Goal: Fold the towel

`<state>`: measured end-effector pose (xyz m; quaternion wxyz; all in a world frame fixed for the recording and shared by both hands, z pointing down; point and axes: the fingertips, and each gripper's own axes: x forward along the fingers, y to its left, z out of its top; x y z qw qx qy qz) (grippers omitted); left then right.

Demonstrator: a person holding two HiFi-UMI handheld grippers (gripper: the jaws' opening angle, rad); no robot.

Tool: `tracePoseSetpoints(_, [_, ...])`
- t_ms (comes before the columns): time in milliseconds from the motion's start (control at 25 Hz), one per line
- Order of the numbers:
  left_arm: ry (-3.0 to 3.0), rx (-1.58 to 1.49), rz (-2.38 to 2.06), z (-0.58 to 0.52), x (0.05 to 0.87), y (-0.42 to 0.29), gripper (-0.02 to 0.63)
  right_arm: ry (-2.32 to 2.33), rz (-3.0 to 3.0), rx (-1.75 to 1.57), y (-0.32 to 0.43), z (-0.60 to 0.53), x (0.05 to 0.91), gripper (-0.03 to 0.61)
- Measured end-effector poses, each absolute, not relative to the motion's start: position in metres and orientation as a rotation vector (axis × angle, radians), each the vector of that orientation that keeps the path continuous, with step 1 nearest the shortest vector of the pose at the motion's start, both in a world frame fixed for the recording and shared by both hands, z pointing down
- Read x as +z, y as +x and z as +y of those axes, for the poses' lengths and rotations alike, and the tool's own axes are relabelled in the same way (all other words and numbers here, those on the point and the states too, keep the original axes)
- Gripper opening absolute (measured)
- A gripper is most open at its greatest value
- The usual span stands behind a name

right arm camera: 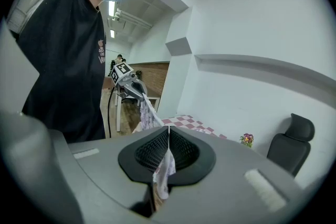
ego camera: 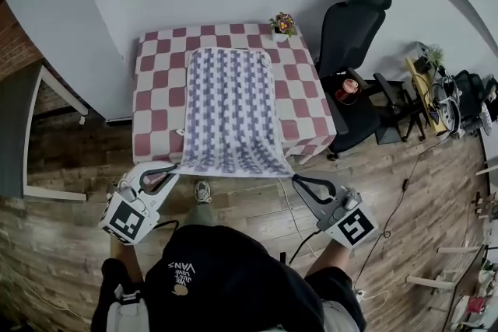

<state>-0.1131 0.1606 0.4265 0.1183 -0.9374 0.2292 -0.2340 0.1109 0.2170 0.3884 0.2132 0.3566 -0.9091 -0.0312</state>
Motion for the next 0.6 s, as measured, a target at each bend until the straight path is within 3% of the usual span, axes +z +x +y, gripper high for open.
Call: tracePoseSetpoints(600, [-2.748, -0.554, 0.552, -0.048, 0.411, -0.103, 0.021, 1.189, -2.328, -0.156, 0.116, 0.019, 0.374, 0.012])
